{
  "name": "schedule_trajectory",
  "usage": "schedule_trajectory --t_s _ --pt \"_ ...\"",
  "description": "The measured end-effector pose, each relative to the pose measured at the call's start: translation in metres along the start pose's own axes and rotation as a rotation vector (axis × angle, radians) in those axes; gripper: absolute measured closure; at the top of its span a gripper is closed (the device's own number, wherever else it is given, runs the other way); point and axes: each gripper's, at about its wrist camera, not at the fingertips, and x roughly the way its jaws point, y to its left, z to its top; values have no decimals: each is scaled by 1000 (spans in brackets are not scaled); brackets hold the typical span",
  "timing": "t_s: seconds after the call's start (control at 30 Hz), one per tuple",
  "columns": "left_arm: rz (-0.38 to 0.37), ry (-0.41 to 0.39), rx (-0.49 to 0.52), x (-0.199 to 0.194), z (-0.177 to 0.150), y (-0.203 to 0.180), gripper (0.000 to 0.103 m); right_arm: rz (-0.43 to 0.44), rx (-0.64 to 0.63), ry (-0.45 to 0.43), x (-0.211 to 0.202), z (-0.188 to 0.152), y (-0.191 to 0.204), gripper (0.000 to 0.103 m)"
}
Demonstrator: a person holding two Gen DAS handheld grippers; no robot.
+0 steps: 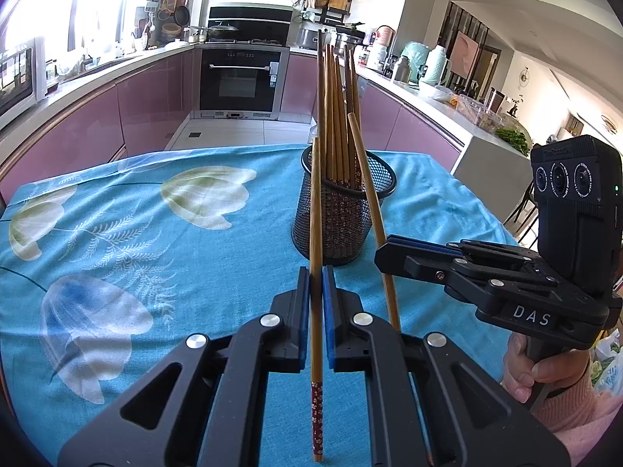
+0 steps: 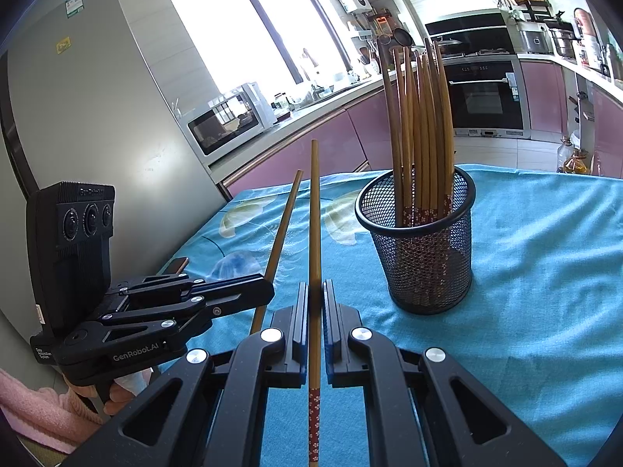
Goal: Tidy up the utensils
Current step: 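Carry the chopstick in the left tool toward the mesh cup while the right tool follows with its own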
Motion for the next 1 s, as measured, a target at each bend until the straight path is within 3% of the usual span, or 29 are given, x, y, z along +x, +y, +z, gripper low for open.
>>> schedule_trajectory --t_s 1.0 --pt "-7 -11 12 -5 7 -4 96 -3 -3 -12 -2 4 -1 97"
